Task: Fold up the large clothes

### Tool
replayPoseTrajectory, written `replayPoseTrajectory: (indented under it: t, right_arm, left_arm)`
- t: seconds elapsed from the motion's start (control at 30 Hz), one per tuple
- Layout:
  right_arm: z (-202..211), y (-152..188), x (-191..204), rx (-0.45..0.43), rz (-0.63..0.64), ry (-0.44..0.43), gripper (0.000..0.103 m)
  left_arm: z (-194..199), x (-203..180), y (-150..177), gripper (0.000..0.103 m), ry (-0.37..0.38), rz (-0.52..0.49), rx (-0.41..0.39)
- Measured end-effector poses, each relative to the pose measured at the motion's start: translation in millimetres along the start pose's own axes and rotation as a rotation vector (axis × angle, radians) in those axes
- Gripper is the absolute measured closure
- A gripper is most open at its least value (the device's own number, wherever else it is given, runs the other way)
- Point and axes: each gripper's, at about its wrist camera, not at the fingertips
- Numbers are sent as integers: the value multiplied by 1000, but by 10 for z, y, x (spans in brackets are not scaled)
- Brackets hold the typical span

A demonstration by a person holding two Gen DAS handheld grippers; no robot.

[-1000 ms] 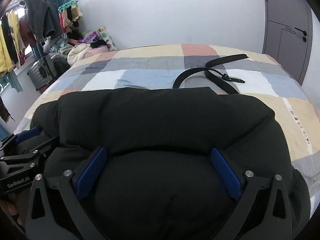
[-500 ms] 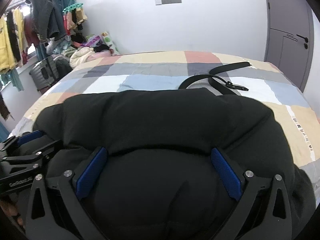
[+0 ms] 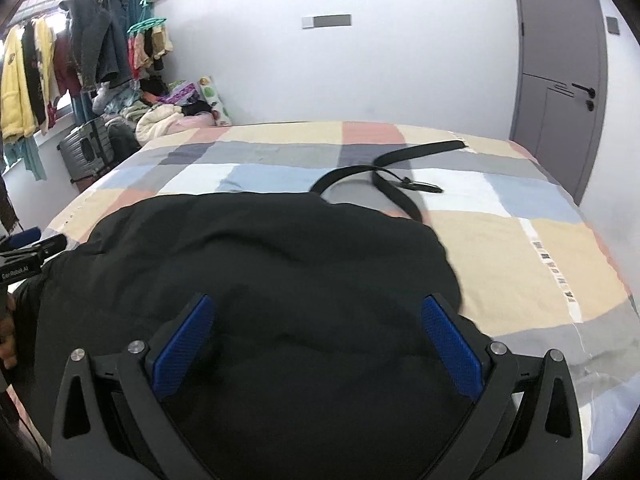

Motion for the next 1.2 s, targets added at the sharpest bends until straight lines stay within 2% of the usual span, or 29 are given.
replayPoseTrajectory:
  t: [0.1, 0.17, 0.2, 0.37, 0.57, 0.73, 0.97, 1.13, 1.2]
  right_arm:
    - [-52, 4, -57, 9, -5, 0, 0]
    - [-113, 49, -48, 15, 12, 2, 0]
    - [-160, 88, -42, 25, 19, -4, 0]
    - [-228, 250, -32, 13, 18, -19, 0]
    - [-240, 321, -26, -4, 0, -24, 0]
    - [-135, 275, 2, -19, 3, 17, 0]
    - [293, 154, 78, -72, 4, 11, 0]
    - [673, 84, 97, -92, -23, 9, 0]
    - [850, 21, 105, -105, -31, 21, 0]
  left_arm:
    - [-80, 62, 53, 15, 6, 7, 27]
    - [-125, -2, 165, 15, -2, -42, 44]
    - [-119, -37, 215, 15, -10, -58, 27]
    - [-165, 17, 403, 14, 26, -6, 23]
    - [-264, 94, 460, 12, 86, 69, 53]
    - [-153, 68, 397, 12, 46, 53, 40]
    - [328, 33, 377, 12, 82, 48, -20]
    - [900, 87, 226, 12, 95, 94, -100]
    - [1134, 112, 132, 12, 90, 104, -108]
Point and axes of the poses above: each gripper's, at about its wrist camera, not at the fingertips, and z roughly against the way its jaws point, x to its left, y to its underside, and after that the axes turned 5 degrees about -x, right-handed
